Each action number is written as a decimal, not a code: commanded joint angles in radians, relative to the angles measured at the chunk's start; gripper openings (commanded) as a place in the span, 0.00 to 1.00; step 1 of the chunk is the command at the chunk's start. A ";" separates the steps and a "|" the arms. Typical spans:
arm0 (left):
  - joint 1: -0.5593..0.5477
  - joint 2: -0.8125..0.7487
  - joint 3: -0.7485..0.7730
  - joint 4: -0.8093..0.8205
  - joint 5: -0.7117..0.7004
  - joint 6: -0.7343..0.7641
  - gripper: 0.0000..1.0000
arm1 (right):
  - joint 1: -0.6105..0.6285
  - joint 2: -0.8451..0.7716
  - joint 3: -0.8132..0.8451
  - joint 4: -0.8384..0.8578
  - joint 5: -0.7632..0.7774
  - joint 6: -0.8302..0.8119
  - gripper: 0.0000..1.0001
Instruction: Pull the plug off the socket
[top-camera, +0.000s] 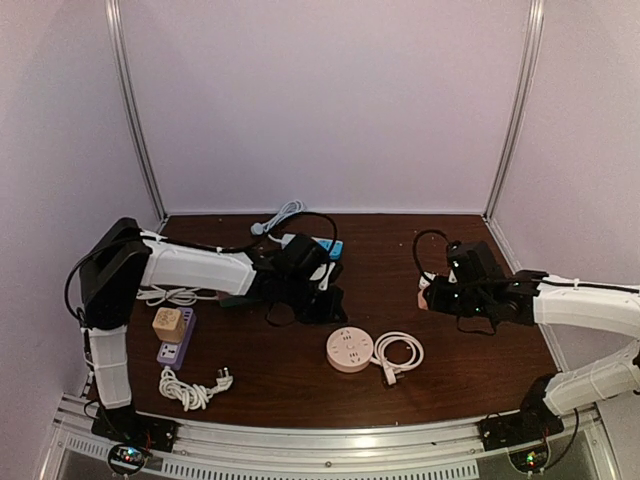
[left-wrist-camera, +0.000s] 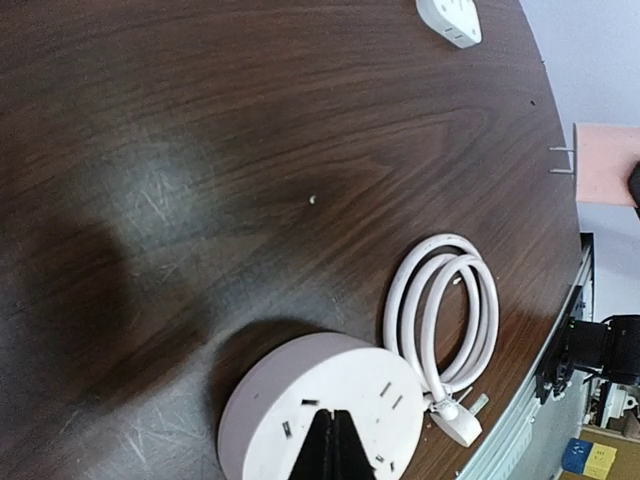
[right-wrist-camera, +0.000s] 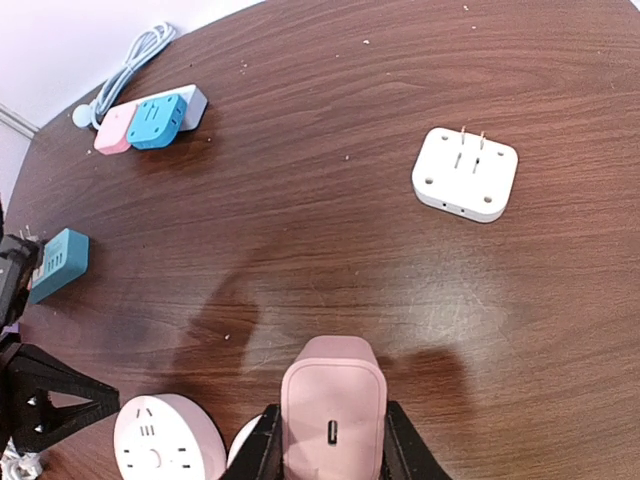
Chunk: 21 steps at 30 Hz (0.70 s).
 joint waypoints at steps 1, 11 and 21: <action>0.005 -0.116 0.031 -0.101 -0.085 0.107 0.01 | -0.093 -0.076 -0.081 0.148 -0.131 0.008 0.13; 0.016 -0.319 -0.030 -0.216 -0.237 0.200 0.08 | -0.300 -0.040 -0.234 0.415 -0.405 0.039 0.13; 0.060 -0.453 -0.125 -0.270 -0.288 0.216 0.11 | -0.396 0.094 -0.270 0.556 -0.532 0.072 0.17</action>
